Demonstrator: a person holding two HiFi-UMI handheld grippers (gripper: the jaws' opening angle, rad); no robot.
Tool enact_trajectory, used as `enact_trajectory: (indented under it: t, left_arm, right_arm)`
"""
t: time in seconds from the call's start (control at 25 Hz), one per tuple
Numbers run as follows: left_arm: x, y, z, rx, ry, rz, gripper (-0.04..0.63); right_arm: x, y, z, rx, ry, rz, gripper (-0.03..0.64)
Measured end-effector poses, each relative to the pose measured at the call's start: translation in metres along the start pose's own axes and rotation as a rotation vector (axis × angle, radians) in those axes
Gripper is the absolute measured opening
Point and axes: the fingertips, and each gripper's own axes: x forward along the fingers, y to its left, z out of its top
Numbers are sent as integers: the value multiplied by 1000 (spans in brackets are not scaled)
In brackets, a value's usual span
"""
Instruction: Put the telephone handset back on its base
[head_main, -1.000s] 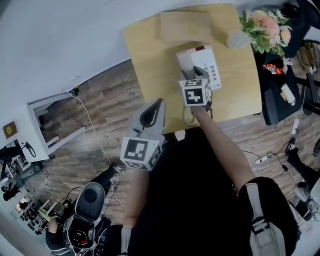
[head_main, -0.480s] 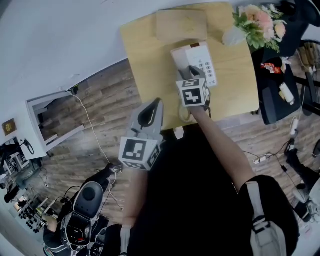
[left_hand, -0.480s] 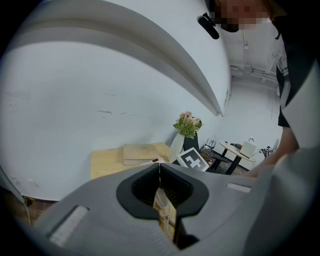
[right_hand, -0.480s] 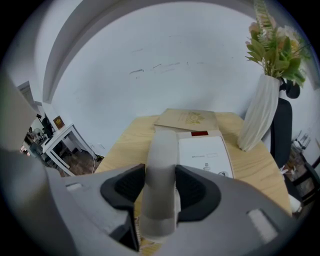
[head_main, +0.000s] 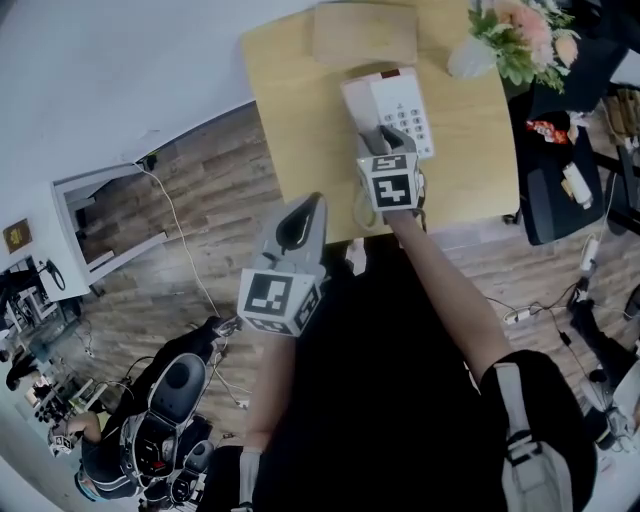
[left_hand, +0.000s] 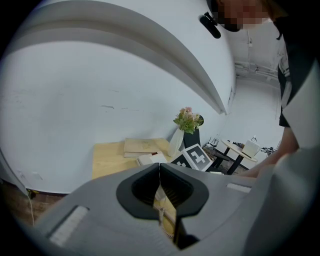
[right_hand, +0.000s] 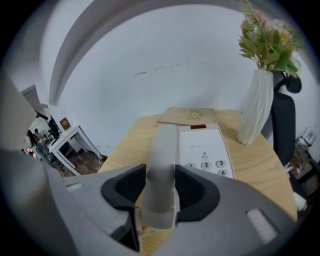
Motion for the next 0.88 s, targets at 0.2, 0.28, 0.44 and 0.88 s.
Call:
enact_trajectory:
  t: [0.2,0.28,0.44,0.88]
  left_arm:
    - [2,-3,0,8,3,-35,9]
    - [4,-5,0,14,3,-59,9]
    - [4,-12,0,39,2,-123,9]
    - [-18,-27,4,117,-22,-293,9]
  right_arm:
    - [-10,0,-11,28,-1,-9,173]
    - [-15,-1,-13,39,-6,-22,170]
    - [-32,-5,-19,55,-23,-64,170]
    - [-101,7,-39,127,-107,-159,126]
